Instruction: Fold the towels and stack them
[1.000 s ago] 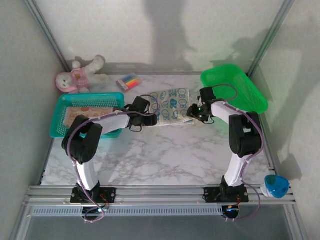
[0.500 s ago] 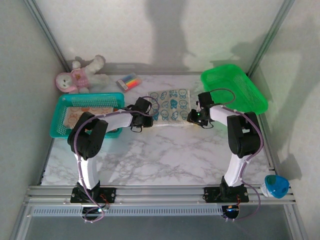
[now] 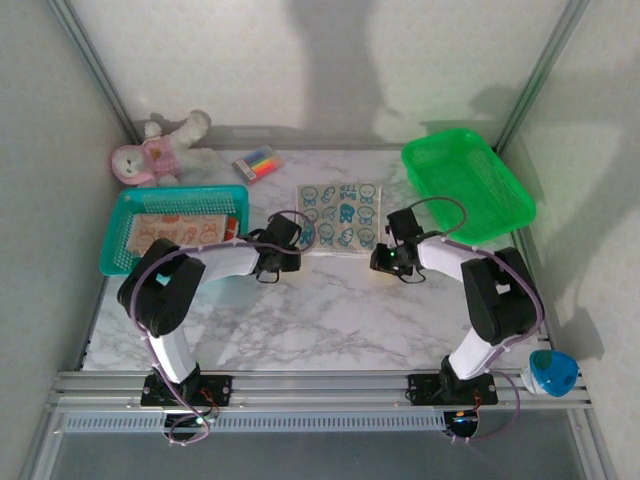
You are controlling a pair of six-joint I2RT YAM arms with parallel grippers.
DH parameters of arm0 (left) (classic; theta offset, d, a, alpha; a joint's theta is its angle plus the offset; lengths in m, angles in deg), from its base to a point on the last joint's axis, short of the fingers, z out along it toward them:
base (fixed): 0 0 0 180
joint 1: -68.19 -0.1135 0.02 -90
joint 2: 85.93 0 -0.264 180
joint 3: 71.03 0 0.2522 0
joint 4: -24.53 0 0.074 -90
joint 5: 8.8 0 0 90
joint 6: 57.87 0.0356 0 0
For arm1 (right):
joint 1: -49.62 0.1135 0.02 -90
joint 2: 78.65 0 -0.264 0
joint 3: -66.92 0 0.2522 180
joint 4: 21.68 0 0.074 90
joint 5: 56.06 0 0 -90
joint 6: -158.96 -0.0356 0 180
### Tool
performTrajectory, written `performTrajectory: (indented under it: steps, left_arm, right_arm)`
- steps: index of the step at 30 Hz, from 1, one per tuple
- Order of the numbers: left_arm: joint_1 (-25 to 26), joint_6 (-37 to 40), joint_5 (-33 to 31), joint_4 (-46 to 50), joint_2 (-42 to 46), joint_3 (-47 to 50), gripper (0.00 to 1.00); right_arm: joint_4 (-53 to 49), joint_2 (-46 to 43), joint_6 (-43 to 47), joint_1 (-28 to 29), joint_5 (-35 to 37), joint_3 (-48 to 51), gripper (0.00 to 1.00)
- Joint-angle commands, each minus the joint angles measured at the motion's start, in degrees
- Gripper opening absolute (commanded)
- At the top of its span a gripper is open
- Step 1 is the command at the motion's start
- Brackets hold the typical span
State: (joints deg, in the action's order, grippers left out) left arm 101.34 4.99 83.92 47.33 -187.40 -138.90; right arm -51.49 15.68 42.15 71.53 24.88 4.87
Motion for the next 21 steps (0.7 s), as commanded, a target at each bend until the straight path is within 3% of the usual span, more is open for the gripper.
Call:
performTrajectory:
  steps: [1,6,12,21]
  left_arm:
    - [2.36,-3.33,-1.21,8.02,3.41,5.17,0.31]
    - [2.69,-5.03,-1.36,8.3,8.67,6.31,0.33]
    - [-3.22,-4.13,2.44,8.25,11.11,-1.8,0.31]
    - [-10.81,-2.74,7.63,6.31,-5.18,-22.78,0.19]
  right_arm:
    - [-7.78,-3.76,-3.3,0.77,-0.48,5.25,0.28]
    - [-9.42,-9.15,-3.95,1.51,0.39,4.65,0.28]
    - [-12.58,-9.84,-2.85,1.47,3.66,-3.86,0.28]
    - [-11.44,1.41,-2.18,-1.36,7.81,-19.35,0.25]
